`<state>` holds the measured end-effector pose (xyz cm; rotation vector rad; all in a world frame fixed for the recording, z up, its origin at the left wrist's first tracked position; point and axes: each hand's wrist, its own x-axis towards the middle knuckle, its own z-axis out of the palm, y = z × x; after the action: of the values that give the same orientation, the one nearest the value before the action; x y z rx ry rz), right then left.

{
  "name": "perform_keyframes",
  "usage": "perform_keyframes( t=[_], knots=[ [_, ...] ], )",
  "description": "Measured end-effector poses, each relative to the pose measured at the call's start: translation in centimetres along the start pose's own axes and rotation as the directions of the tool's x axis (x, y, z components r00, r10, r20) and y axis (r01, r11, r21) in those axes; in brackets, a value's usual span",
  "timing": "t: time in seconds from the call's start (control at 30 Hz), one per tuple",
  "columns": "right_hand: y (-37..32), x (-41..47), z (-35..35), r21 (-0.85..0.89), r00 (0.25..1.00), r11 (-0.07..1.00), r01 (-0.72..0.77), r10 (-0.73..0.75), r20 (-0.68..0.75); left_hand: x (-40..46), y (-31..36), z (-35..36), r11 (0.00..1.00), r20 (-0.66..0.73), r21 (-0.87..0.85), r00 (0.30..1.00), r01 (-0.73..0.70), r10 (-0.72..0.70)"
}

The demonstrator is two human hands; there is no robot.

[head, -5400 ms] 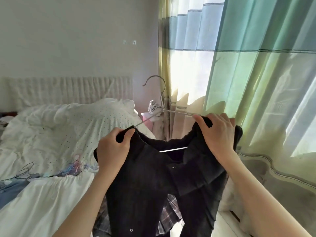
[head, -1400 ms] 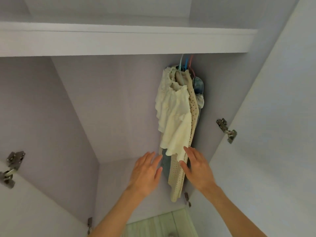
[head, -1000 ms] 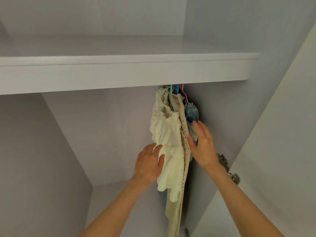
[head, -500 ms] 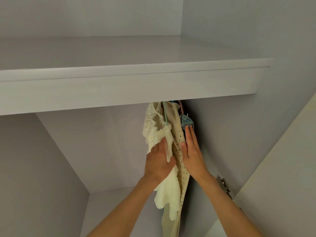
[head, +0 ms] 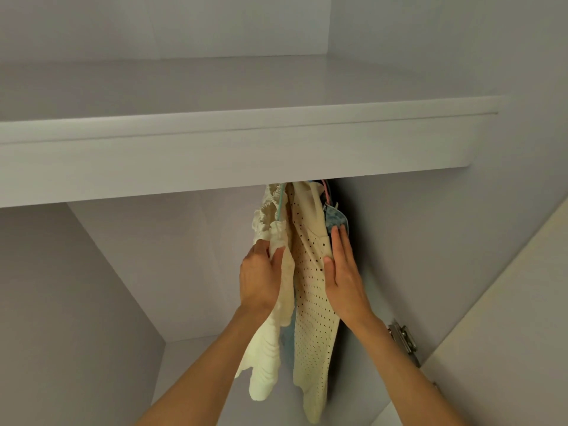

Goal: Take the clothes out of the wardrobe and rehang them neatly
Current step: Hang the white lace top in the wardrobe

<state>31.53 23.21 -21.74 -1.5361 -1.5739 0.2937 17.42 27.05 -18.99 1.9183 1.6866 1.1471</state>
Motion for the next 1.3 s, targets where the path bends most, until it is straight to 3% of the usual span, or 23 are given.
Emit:
perform_keyframes(
  t=[0.37,0.47,0.57,0.63,0.77,0.83,0.93,1.07,1.17,1.3],
  knots=[
    [-0.4,-0.2,0.0,0.005,0.999,1.0,0.012,-0.012,-0.047,0.5,1.1,-3.1,0.981,-0.141,-0.156,0.986,-0.115,0.093],
    [-1.3,-0.2,-0.1,-0.03,0.982,1.0,0.002,-0.008,-0.191,-0.1,0.8,-3.8,0.976,-0.181,-0.174,0.979,-0.128,0.096],
    [-3.2,0.0,-0.2,-0.122,0.919,0.976,0.179,-0.211,-0.333,-1.5,-0.6,-4.3,0.977,-0.18,-0.166,0.978,-0.135,0.105],
    [-5.1,0.5,0.3,-0.046,0.933,0.973,0.228,-0.232,-0.275,-2.4,-1.3,-4.6,0.975,-0.176,-0.149,0.975,-0.163,0.136],
    [-9.9,2.4,1.8,0.295,0.998,0.955,-0.045,0.055,-0.025,-4.2,-2.1,-5.7,0.977,-0.13,-0.1,0.976,-0.189,0.175],
    [-11.8,3.6,2.8,0.451,0.983,0.874,-0.181,0.151,0.1,-5.4,-3.0,-6.5,0.984,-0.113,-0.056,0.98,-0.17,0.163],
    [-13.8,4.0,5.0,0.645,0.931,0.672,-0.364,0.277,0.237,-7.0,-5.0,-8.5,0.994,-0.117,-0.023,0.988,-0.106,0.102],
    [-15.3,2.1,8.3,0.569,0.87,0.662,-0.489,0.325,0.37,-9.0,-7.8,-11.8,0.984,0.03,0.117,0.991,-0.135,0.132],
    [-16.2,-0.1,9.9,0.506,0.826,0.677,-0.535,0.296,0.479,-11.2,-10.7,-14.1,0.983,0.154,0.12,0.981,-0.141,0.122],
    [-16.6,-2.7,11.8,0.389,0.804,0.77,-0.506,0.257,0.537,-13.7,-15.6,-17.5,0.982,0.098,0.187,0.994,0.021,-0.04]
  ],
)
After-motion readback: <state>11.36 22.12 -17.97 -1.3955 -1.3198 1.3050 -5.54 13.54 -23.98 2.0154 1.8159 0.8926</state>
